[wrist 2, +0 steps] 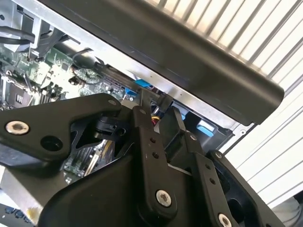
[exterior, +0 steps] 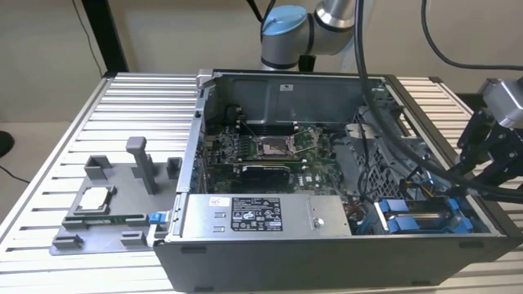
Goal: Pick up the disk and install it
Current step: 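Insert the second disk wire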
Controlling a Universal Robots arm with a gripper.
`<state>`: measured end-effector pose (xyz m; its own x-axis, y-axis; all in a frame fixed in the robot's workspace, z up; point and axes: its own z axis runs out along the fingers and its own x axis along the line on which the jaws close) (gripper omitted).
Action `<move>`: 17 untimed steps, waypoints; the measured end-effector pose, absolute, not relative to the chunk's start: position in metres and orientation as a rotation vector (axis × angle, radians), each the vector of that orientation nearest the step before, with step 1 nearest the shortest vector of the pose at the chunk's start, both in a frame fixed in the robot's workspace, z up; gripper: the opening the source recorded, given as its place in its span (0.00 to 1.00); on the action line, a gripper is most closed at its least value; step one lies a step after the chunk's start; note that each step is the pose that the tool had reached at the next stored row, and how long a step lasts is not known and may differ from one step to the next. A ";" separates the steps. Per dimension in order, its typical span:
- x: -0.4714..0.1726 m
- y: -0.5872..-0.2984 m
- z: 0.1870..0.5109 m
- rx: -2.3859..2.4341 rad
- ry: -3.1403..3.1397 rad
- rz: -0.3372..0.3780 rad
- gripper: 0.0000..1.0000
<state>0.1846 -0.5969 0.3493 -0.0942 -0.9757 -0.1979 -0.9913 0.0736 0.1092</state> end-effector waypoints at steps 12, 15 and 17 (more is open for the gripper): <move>0.185 -0.597 0.345 -2.064 2.248 0.331 0.00; 0.185 -0.597 0.345 -2.064 2.248 0.331 0.00; 0.183 -0.597 0.346 -2.064 2.247 0.332 0.00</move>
<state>0.1832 -0.5970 0.3457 -0.0942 -0.9757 -0.1980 -0.9913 0.0735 0.1096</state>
